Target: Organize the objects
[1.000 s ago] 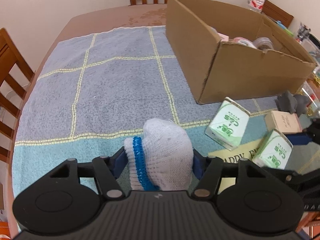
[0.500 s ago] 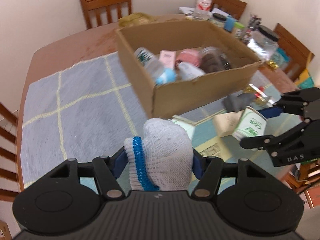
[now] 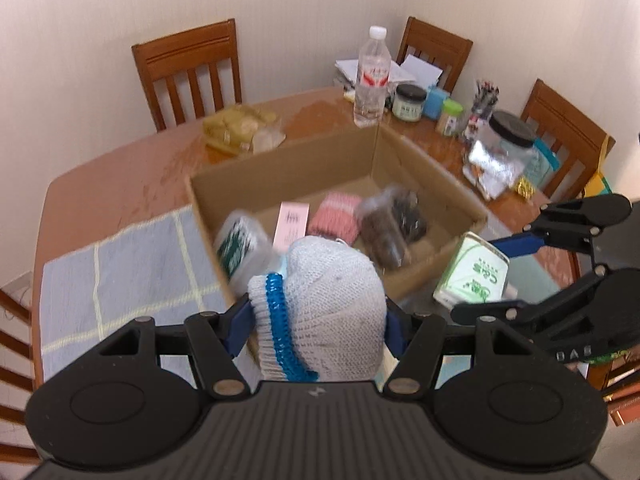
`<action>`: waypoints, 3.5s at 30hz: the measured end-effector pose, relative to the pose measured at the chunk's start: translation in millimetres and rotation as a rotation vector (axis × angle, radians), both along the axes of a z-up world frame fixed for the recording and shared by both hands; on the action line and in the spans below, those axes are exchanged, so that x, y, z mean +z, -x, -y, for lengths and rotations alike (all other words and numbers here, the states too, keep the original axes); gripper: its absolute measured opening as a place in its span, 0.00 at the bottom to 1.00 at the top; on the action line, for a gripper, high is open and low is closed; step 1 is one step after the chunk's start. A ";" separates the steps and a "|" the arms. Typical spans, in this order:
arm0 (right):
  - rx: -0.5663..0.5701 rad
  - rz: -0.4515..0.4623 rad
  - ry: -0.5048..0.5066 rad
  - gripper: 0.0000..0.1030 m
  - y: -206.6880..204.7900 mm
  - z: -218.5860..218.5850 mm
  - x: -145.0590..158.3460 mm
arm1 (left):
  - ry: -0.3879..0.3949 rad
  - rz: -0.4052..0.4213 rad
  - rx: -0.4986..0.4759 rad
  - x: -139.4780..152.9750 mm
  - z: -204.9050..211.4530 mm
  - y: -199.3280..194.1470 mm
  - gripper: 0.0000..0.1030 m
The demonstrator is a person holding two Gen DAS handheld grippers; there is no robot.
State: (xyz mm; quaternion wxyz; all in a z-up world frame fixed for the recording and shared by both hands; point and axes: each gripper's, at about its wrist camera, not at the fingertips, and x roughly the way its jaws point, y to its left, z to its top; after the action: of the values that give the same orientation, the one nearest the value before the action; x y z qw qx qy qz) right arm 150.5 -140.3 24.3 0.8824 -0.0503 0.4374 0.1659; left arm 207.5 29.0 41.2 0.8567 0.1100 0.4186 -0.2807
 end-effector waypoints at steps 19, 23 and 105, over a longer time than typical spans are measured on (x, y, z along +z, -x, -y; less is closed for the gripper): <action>0.031 0.124 -0.020 0.96 -70.7 31.7 21.8 | -0.009 0.027 0.042 -4.5 62.3 -92.9 0.62; 0.027 0.111 -0.028 0.97 -71.4 37.0 17.0 | -0.012 0.013 0.041 -11.3 73.2 -105.5 0.62; -0.513 -0.126 0.172 1.00 12.6 125.0 -123.5 | -0.176 -0.116 0.338 -143.1 -1.2 31.1 0.98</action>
State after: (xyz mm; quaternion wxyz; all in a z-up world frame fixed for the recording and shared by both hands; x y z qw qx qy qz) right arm 137.8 -265.4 -99.2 0.8590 -0.0023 0.5025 -0.0978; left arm 176.5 30.2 -101.9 0.8533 0.0960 0.5025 -0.1009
